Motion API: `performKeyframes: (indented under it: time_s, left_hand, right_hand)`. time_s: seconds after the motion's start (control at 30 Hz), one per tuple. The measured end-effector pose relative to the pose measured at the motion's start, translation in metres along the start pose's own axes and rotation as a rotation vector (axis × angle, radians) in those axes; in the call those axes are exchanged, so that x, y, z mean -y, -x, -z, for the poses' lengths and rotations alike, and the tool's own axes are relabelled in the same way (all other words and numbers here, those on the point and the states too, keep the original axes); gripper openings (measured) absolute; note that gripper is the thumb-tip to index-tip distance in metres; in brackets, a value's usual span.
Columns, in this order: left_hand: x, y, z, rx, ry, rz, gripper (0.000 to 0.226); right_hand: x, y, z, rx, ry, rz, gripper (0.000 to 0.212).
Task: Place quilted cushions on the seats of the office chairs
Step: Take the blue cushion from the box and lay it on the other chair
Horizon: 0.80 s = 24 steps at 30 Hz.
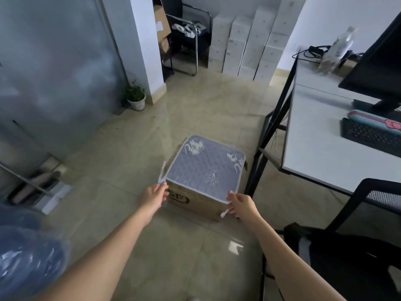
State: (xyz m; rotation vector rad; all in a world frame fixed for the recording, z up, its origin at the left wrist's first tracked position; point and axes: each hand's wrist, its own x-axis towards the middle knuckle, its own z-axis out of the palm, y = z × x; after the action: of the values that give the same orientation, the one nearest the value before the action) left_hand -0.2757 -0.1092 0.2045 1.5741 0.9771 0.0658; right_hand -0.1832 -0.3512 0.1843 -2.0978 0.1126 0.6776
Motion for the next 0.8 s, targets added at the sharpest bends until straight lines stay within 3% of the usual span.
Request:
performKeyframes:
  time_s: [0.27,0.4,0.53,0.8]
  left_hand:
    - [0.001,-0.085,-0.028,0.068,-0.016,0.003,0.014]
    - [0.001,-0.136,-0.047,0.106,-0.029,-0.001,0.020]
    - [0.007,-0.187,-0.064,0.102,-0.064,-0.015,0.011]
    - [0.024,-0.265,-0.092,0.070,-0.174,0.015,0.023]
  right_hand:
    - [-0.003,-0.069,-0.010,-0.006,-0.016,-0.067,0.035]
    - [-0.005,-0.106,-0.010,-0.055,-0.066,-0.151,0.033]
    - [-0.007,-0.145,-0.008,-0.081,-0.094,-0.205,0.036]
    - [-0.017,-0.206,-0.006,-0.097,-0.216,-0.330,0.039]
